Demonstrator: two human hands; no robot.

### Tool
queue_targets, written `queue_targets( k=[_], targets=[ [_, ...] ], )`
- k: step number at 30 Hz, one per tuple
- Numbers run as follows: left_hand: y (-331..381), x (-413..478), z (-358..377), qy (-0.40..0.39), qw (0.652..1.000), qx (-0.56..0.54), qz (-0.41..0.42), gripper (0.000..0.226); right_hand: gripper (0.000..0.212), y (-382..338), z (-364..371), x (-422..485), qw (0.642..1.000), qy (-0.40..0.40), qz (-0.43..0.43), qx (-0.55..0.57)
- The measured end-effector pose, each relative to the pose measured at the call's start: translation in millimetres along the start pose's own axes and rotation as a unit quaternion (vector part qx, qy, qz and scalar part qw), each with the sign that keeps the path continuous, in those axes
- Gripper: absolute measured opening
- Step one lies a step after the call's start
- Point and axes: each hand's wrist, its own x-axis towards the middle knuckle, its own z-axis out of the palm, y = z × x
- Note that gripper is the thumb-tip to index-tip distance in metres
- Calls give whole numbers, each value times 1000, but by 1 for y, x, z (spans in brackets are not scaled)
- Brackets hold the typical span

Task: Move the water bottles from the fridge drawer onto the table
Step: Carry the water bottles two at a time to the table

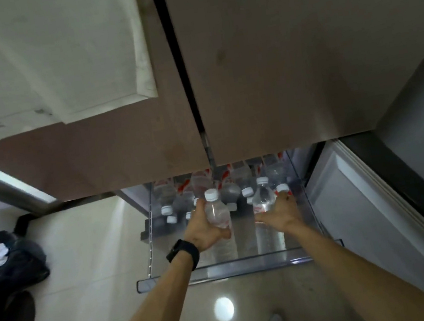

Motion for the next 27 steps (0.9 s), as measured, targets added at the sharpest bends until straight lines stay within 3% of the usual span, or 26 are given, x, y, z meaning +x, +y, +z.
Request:
queue_targets(
  k=[4, 7, 10, 13, 19, 27],
  targets=[
    [-2, -19, -6, 37, 995, 75, 55, 88, 88, -3, -16, -9, 998, -20, -20, 57],
    [-9, -26, -8, 73, 995, 28, 66, 88, 72, 4, -19, -20, 991, -48, -92, 83],
    [-19, -24, -14, 42, 995, 46, 78, 88, 55, 14, -16, -29, 983, -88, -147, 60],
    [-23, -23, -19, 16, 990, 108, 88, 87, 68, 22, -14, -37, 977, -120, -162, 66],
    [-11, -33, -10, -13, 991, 89, 101, 78, 62, 16, -12, -57, 977, -70, -199, 33],
    [1, -38, 7, 49, 982, 140, 118, 64, 58, 19, 3, -58, 977, -37, -203, 45]
  ],
)
